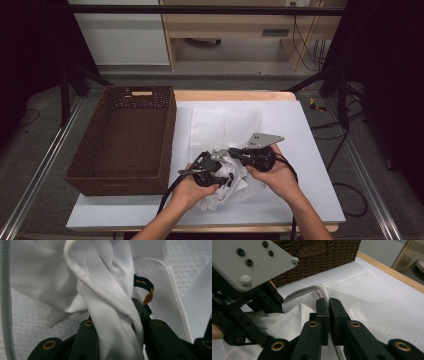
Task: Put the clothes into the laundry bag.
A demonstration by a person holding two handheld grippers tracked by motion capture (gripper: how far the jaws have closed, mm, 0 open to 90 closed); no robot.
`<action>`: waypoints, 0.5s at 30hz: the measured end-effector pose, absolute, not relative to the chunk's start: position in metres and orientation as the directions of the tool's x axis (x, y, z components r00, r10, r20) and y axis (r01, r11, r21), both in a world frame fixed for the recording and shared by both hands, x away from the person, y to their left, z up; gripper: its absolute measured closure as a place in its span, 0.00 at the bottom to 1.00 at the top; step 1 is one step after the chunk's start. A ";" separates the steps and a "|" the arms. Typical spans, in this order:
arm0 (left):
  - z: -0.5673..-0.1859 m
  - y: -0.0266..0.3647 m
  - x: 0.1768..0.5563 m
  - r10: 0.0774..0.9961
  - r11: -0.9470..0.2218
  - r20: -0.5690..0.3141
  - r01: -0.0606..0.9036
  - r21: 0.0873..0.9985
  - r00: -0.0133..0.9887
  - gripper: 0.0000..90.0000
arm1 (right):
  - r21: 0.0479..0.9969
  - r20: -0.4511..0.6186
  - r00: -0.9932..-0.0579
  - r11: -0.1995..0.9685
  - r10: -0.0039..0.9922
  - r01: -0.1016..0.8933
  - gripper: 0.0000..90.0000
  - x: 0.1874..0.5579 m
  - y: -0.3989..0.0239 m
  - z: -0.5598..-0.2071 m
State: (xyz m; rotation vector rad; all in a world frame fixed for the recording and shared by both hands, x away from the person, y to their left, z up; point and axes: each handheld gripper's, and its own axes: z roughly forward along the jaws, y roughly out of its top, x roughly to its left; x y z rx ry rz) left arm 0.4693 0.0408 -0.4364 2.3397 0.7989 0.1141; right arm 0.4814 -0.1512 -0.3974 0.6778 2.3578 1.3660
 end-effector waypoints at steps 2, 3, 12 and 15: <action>-0.439 0.042 0.471 0.588 -0.582 -0.126 0.526 0.620 0.799 0.80 | 0.873 -0.045 -0.831 0.427 0.554 0.237 0.96 0.481 -0.151 -0.398; -0.440 0.044 0.473 0.593 -0.574 -0.128 0.529 0.625 0.795 0.80 | 0.873 -0.044 -0.831 0.425 0.555 0.237 0.96 0.481 -0.150 -0.398; -0.449 0.048 0.483 0.622 -0.519 -0.156 0.554 0.651 0.767 0.79 | 0.863 -0.054 -0.842 0.450 0.536 0.231 0.97 0.479 -0.144 -0.401; -0.446 0.048 0.484 0.629 -0.510 -0.149 0.550 0.661 0.763 0.79 | 0.864 -0.055 -0.842 0.448 0.537 0.230 0.97 0.480 -0.143 -0.401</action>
